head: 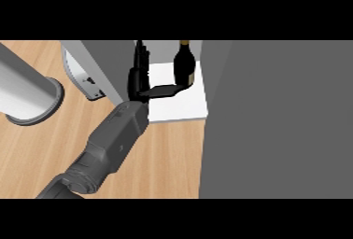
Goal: Pick up the wine, place it into the cabinet and close the cabinet
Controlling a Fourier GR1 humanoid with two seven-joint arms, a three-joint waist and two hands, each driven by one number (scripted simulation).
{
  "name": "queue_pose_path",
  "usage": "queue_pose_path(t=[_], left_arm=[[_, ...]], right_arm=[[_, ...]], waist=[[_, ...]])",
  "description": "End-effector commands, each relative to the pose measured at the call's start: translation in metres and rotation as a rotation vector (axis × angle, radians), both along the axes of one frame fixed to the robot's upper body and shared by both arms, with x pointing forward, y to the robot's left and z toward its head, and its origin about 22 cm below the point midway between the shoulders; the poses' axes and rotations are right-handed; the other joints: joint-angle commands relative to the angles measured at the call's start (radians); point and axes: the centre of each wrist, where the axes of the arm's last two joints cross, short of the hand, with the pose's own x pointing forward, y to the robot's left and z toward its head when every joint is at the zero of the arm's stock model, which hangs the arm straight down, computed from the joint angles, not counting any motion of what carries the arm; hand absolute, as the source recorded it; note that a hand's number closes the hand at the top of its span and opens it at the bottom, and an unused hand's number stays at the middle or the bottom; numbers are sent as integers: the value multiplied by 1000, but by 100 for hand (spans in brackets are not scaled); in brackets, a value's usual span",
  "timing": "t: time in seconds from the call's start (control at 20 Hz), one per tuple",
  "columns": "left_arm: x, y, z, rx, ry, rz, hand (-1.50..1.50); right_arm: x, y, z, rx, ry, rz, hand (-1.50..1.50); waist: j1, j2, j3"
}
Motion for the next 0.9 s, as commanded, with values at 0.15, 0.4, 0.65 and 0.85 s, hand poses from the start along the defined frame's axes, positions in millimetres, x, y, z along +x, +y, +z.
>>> queue_pose_path(t=[0.15, 0.4, 0.65, 0.85], left_arm=[[-35, -11, -24, -50, 53, -26, -150], [-65, -41, -20, -26, 61, -40, -150], [-108, -64, -15, -17, 26, -50, -150], [-134, -70, -18, -12, -4, -67, -150]], right_arm=[[-18, -7, 0, 13, -8, -15, -150], [-22, -9, 11, -8, -32, -51, -150], [-19, -13, 13, -5, -17, -58, -150], [-28, -15, 11, -2, -19, -102, -150]], waist=[[28, -11, 1], [49, -9, 1], [74, -12, 1], [73, -10, 1]])
